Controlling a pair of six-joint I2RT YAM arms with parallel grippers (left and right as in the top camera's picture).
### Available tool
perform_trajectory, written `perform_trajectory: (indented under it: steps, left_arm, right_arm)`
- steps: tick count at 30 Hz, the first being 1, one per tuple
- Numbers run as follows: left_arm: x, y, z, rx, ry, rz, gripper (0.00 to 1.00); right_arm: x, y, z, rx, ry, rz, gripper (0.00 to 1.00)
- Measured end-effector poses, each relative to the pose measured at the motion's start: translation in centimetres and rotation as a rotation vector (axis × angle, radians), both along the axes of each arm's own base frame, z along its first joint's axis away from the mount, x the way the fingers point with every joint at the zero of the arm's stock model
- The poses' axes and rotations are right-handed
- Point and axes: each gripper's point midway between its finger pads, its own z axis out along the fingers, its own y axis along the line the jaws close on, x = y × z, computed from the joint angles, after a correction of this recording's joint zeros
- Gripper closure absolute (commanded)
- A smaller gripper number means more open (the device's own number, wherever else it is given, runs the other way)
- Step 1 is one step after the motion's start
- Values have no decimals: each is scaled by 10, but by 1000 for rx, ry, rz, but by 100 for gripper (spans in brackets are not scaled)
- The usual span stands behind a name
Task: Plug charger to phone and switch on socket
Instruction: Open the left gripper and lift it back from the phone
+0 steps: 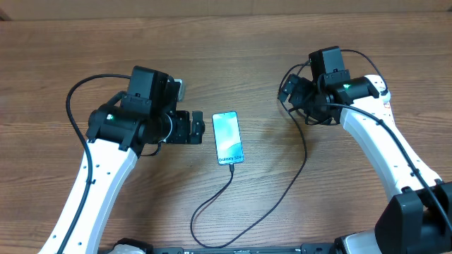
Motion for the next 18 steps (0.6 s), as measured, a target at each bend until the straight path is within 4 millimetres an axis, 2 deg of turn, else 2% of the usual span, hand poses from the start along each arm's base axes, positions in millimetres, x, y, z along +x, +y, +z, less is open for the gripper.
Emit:
perform_trajectory:
  steps: [7,13,18]
  left_arm:
    - [-13,-20,11,-84,-23,-160,0]
    - [-15,-26,14,-110,-29,-204,0]
    - [-15,-26,14,-109,-36,-219,1]
  right_arm:
    - [0,0,0,0,-2,0,0]
    - [-1,0,0,-1,3,0,0]
    - [-16,-5,-6,-21,70,28,0]
